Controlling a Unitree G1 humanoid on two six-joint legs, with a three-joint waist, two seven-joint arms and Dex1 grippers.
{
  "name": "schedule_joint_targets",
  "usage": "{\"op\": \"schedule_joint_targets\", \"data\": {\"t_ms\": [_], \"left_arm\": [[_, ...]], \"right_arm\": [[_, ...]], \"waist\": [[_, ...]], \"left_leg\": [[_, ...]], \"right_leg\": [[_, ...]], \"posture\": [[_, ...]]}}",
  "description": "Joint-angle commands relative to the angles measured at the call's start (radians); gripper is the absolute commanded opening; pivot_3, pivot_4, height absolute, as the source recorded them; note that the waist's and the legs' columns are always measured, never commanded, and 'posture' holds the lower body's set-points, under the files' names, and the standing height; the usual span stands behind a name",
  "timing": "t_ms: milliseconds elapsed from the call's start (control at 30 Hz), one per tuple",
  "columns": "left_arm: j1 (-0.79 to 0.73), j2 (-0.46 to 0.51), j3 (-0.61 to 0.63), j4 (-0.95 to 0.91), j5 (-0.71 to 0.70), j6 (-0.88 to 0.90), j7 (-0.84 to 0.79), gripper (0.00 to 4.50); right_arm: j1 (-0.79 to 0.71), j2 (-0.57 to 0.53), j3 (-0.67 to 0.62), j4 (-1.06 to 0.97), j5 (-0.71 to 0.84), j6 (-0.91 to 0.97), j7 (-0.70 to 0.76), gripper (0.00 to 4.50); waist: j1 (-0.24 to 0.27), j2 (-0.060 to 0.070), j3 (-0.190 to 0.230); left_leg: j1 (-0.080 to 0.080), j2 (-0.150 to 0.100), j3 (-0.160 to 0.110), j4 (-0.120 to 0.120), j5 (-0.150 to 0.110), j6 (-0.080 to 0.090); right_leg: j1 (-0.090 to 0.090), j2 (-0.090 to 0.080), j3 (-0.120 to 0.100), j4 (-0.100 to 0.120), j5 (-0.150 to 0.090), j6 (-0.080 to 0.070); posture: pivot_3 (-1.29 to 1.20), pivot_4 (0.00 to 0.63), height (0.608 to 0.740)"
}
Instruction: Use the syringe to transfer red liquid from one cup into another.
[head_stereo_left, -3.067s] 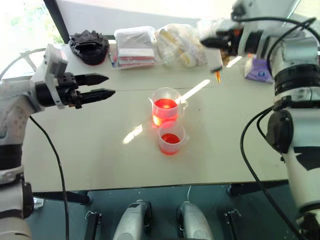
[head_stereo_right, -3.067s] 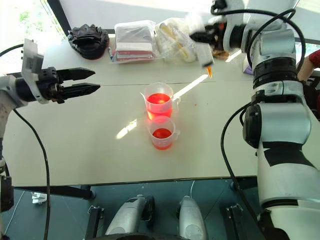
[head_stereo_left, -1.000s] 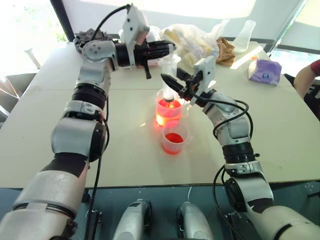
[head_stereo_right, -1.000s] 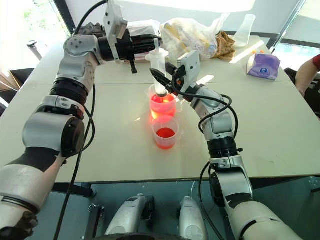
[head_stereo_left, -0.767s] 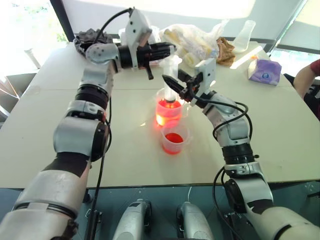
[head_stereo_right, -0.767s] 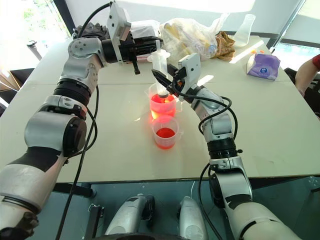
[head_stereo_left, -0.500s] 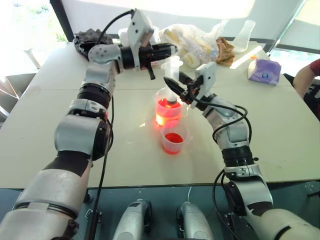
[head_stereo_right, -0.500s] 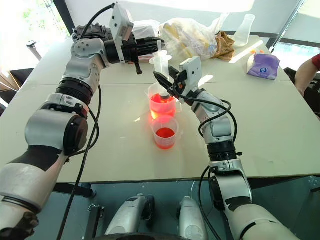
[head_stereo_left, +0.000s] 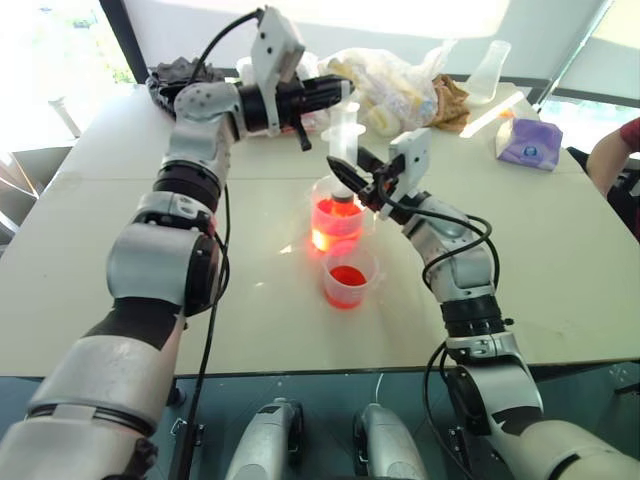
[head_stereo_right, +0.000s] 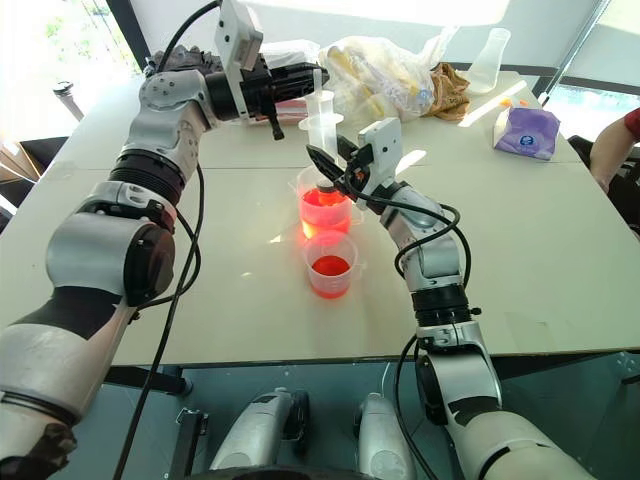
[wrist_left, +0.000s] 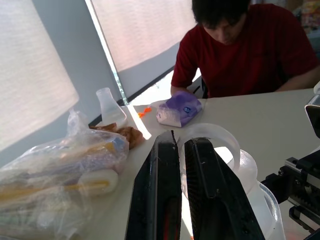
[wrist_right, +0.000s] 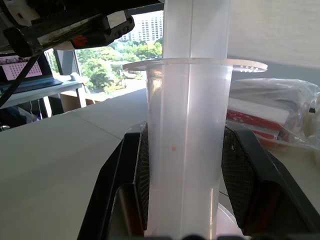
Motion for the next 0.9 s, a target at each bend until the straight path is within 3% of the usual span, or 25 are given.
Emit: {"op": "schedule_joint_targets", "data": {"t_ms": [33,200,367,533,667,900], "left_arm": [[-0.091,0.017,0.053,-0.061,-0.036,-0.021,0.026,1.62],[-0.069,0.046,0.032,-0.08,-0.017,-0.006,0.0,3.05],[0.029,0.143,0.008,-0.206,-0.038,0.14,-0.203,3.05],[0.154,0.242,0.009,-0.399,-0.076,0.329,-0.271,3.05],[0.274,0.326,0.072,-0.587,-0.149,0.502,-0.22,3.05],[0.49,0.347,0.165,-0.949,-0.282,0.711,-0.059,3.05]], "right_arm": [[0.015,0.017,0.061,-0.016,-0.017,0.004,0.033,1.49],[-0.012,0.011,0.037,-0.025,-0.007,0.005,0.016,1.49],[-0.036,-0.008,0.004,-0.048,0.014,0.029,0.004,1.49],[-0.038,-0.019,-0.008,-0.057,0.018,0.036,-0.003,1.49],[-0.05,-0.033,-0.025,-0.077,0.029,0.051,-0.005,1.49],[-0.124,-0.067,-0.066,-0.129,0.058,0.087,-0.038,1.49]], "waist": [[0.0,0.0,0.0],[0.001,0.0,0.0],[-0.004,0.0,0.0],[-0.006,0.0,0.0],[-0.003,0.0,0.0],[0.0,0.0,0.0]], "left_leg": [[0.0,0.0,0.0,0.0,0.0,0.0],[0.0,0.0,0.0,0.0,0.0,0.0],[0.0,0.0,0.0,0.0,0.0,0.0],[0.001,0.001,0.0,-0.001,0.0,-0.001],[0.001,0.001,0.0,0.0,0.0,-0.001],[0.001,0.001,-0.002,0.0,0.0,-0.001]], "right_leg": [[0.0,0.0,0.0,0.0,0.0,0.0],[0.0,0.0,0.0,0.0,0.0,0.0],[0.0,0.001,0.0,0.0,0.0,0.0],[0.0,0.001,0.001,0.0,0.0,0.0],[0.0,0.0,0.002,0.001,0.0,0.0],[0.0,-0.002,0.002,0.0,0.0,0.0]], "posture": [[0.0,0.15,0.74],[0.0,0.15,0.74],[0.0,0.15,0.74],[0.0,0.15,0.74],[0.0,0.15,0.74],[0.0,0.15,0.74]]}}
